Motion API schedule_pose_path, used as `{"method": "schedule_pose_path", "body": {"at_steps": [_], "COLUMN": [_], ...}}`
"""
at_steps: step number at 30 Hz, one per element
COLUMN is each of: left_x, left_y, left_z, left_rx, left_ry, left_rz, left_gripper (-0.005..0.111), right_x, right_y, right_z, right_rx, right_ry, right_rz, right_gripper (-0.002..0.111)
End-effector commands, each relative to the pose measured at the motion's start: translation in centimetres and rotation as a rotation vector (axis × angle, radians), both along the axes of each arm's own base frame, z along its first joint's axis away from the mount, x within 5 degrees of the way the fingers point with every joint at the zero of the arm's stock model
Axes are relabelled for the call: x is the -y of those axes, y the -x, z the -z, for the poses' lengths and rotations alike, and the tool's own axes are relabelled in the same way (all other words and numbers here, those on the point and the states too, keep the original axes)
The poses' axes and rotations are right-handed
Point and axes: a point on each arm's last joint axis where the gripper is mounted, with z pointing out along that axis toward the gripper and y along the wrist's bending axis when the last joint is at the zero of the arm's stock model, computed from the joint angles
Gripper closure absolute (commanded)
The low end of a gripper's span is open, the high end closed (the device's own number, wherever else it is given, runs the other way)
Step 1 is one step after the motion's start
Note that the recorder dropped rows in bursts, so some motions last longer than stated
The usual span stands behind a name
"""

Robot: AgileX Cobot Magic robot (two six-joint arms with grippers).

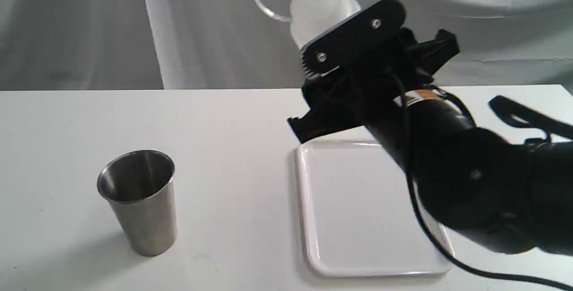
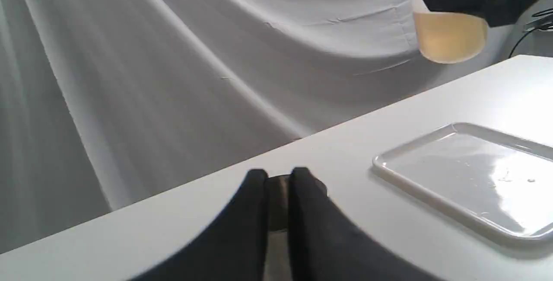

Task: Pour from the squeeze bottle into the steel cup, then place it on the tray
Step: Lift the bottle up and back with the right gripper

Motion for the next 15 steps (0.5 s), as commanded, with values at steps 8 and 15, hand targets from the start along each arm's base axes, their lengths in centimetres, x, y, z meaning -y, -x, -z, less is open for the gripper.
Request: {"method": "schedule_pose_path", "body": {"at_steps": [8, 15], "left_x": [0.0, 0.0], "left_y": [0.0, 0.0], "left_z": [0.1, 0.1], "left_rx": [-0.004, -0.004], "left_ry": [0.004, 0.004], "left_rz": [0.0, 0.0], "left_gripper": [0.098, 0.098], "right_x": [6.9, 9.6], "right_y": [0.1, -0.5], "right_z": [-4.9, -7.7], "right_rx": [0.071, 0.039], "right_ry": [-0.095, -0.137], "right_rz": [0.174, 0.133], "right_gripper": [0.076, 0.076]}}
